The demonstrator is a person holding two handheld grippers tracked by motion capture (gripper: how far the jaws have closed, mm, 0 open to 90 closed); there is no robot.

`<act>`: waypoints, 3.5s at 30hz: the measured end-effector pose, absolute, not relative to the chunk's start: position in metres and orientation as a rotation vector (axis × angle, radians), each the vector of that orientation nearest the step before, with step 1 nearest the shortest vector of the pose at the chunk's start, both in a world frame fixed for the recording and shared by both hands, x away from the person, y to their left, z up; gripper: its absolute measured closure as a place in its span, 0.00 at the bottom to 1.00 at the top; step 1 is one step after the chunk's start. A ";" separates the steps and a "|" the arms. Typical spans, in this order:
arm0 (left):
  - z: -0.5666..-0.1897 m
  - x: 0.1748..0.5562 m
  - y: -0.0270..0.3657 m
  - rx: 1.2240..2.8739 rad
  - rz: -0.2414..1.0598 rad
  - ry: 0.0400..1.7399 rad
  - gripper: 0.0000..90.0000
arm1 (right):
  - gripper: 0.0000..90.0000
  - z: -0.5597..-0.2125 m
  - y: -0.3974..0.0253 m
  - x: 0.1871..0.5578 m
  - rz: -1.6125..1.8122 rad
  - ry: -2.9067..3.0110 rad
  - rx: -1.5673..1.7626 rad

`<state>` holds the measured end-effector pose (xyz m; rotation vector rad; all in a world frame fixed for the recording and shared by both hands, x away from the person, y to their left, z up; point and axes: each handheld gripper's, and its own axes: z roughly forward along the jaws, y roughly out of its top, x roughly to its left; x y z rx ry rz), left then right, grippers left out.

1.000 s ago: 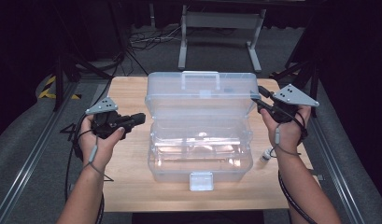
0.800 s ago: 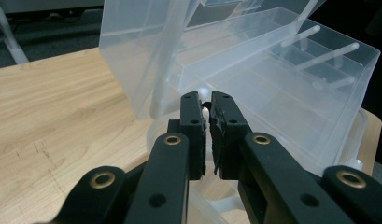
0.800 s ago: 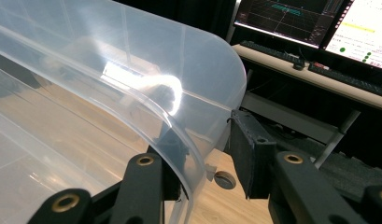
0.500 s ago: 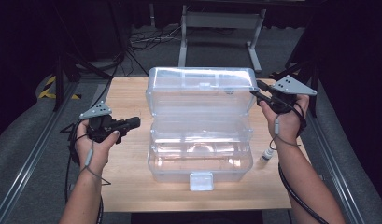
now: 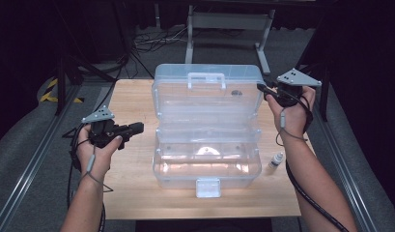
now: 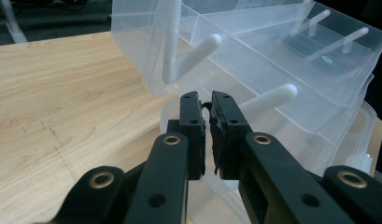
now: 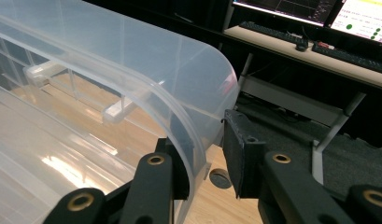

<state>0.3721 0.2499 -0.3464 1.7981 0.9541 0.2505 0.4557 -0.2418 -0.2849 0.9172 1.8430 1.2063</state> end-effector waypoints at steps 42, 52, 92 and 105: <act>-0.359 0.357 0.272 1.807 0.302 1.058 0.93 | 0.92 -0.287 -0.234 0.534 1.129 1.947 1.139; -0.363 0.369 0.271 1.816 0.282 1.053 0.93 | 0.93 -0.288 -0.231 0.552 1.065 2.009 1.186; -0.373 0.369 0.284 1.817 0.233 1.088 0.87 | 0.95 -0.321 -0.236 0.609 1.041 2.163 1.400; -0.377 0.373 0.285 1.834 0.208 1.099 0.82 | 0.94 -0.338 -0.238 0.620 1.048 2.182 1.450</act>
